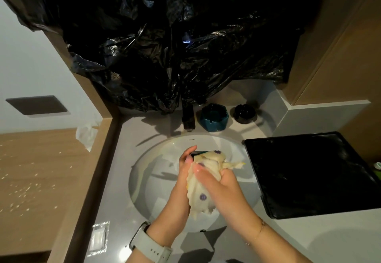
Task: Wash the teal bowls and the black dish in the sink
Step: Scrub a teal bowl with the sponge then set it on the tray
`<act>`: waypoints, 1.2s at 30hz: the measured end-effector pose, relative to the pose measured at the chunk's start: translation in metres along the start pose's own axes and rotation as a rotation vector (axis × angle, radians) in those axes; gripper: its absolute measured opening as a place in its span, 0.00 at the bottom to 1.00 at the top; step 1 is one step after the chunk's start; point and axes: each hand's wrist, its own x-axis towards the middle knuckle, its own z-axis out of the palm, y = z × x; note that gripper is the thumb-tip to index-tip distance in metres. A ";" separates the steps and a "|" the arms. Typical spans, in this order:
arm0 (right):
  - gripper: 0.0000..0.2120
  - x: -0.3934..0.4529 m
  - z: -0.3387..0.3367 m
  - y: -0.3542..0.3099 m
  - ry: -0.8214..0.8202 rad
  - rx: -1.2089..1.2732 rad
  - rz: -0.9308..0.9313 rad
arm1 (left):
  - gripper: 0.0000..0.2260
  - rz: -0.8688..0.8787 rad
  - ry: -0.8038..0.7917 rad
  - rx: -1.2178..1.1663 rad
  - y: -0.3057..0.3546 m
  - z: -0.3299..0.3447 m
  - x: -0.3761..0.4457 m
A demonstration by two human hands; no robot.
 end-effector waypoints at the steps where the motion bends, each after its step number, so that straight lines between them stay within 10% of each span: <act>1: 0.05 -0.001 -0.002 0.004 -0.032 -0.063 -0.018 | 0.15 -0.062 -0.026 -0.033 0.003 -0.001 -0.002; 18: 0.05 0.018 0.004 -0.017 0.058 0.238 -0.014 | 0.16 0.279 0.007 0.389 0.009 -0.001 0.016; 26: 0.10 0.003 -0.001 -0.006 0.046 0.062 -0.191 | 0.30 -0.250 -0.138 0.047 0.044 0.002 0.000; 32: 0.08 -0.002 -0.013 -0.001 0.041 0.167 -0.017 | 0.25 -0.030 0.025 0.102 0.012 0.024 -0.008; 36: 0.23 -0.003 -0.020 -0.004 -0.059 0.315 0.112 | 0.30 0.194 0.149 0.369 -0.013 0.021 -0.012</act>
